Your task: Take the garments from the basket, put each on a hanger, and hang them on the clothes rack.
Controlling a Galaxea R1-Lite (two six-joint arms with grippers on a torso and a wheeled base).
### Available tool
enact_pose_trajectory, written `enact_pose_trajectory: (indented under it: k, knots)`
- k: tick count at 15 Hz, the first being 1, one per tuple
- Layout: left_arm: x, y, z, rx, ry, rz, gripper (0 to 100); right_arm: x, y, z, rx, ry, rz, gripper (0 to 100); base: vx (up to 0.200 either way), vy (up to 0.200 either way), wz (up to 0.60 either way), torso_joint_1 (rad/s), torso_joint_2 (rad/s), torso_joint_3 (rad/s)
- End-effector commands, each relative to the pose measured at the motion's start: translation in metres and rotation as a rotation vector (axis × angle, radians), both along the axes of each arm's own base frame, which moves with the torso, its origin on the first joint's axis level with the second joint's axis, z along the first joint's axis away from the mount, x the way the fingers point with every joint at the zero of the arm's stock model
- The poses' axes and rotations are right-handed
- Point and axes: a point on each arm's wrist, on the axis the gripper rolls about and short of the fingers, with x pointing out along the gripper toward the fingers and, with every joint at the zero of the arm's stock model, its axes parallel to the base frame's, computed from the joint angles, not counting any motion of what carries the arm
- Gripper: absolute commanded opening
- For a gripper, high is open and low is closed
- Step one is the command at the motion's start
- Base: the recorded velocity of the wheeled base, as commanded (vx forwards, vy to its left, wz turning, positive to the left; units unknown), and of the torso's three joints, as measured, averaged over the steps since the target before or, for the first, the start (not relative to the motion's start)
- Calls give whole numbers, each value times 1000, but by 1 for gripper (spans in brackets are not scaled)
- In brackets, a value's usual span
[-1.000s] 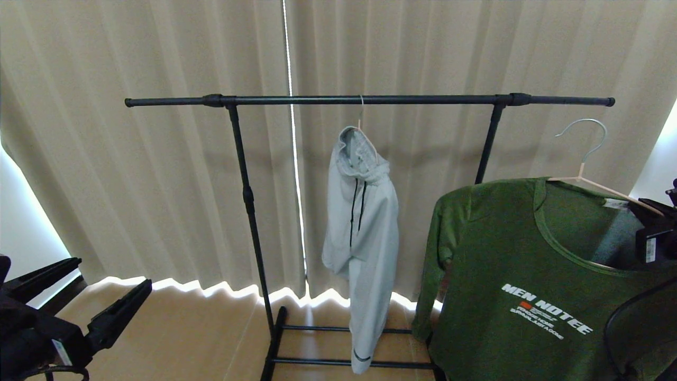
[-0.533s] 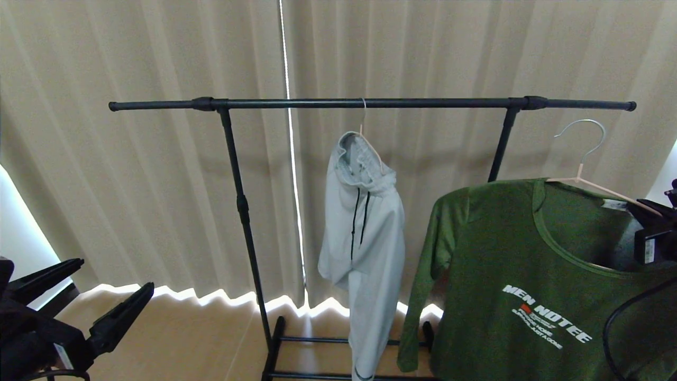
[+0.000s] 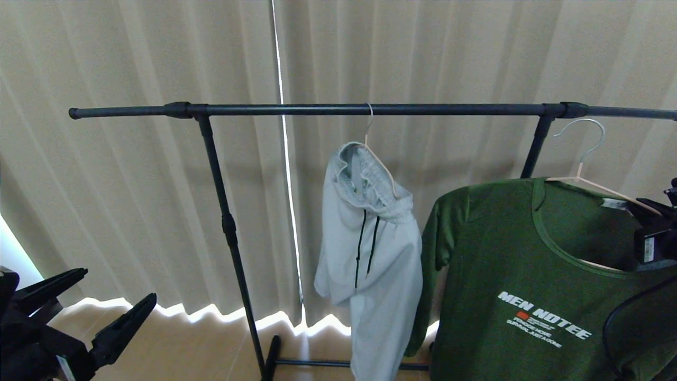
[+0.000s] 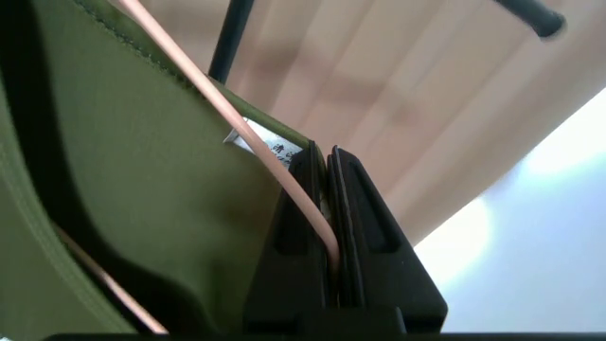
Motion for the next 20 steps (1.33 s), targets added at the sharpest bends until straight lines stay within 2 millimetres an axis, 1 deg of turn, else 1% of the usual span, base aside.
enact_pose_trajectory:
  k: [1,3,5,6,9,10,11,12,13,14,15,17,20]
  knots:
    - [-7,-2,-5,-1,2,-28,100,3,2,3,1,-11,11,0,0,0,0,0,0,0]
    - [-7,-2,-2,-2,-10,-26,100,9,5,1,12,-2,28,0,0,0,0,0,0,0]
    - [-5,-2,3,-5,-31,-28,100,29,15,10,8,-29,81,0,0,0,0,0,0,0]
    - [-6,-2,4,-7,-36,-28,100,41,20,14,5,-42,92,0,0,0,0,0,0,0]
    - [-6,-2,5,-6,-40,-29,100,84,33,23,-6,-83,49,0,0,0,0,0,0,0]
    - [-7,-2,5,-7,-45,-29,100,105,36,23,-15,-86,10,0,0,0,0,0,0,0]
    - [-8,-2,6,-10,-55,-31,100,120,35,20,-31,-72,-29,0,0,0,0,0,0,0]
    - [-9,-2,8,-9,-65,-33,100,130,35,18,-34,-62,-44,0,0,0,0,0,0,0]
    - [-9,-2,10,-7,-76,-32,100,134,34,16,-34,-54,-50,0,0,0,0,0,0,0]
    - [-10,-2,11,7,-89,-35,100,145,36,9,-34,-32,-69,0,0,0,0,0,0,0]
    - [-12,-2,13,11,-102,-37,100,150,40,5,-34,-24,-69,0,0,0,0,0,0,0]
    - [-15,-1,14,9,-114,-38,100,153,43,-1,-36,-9,-81,0,0,0,0,0,0,0]
    - [-15,-1,13,9,-114,-38,100,153,53,-3,-37,0,-55,0,0,0,0,0,0,0]
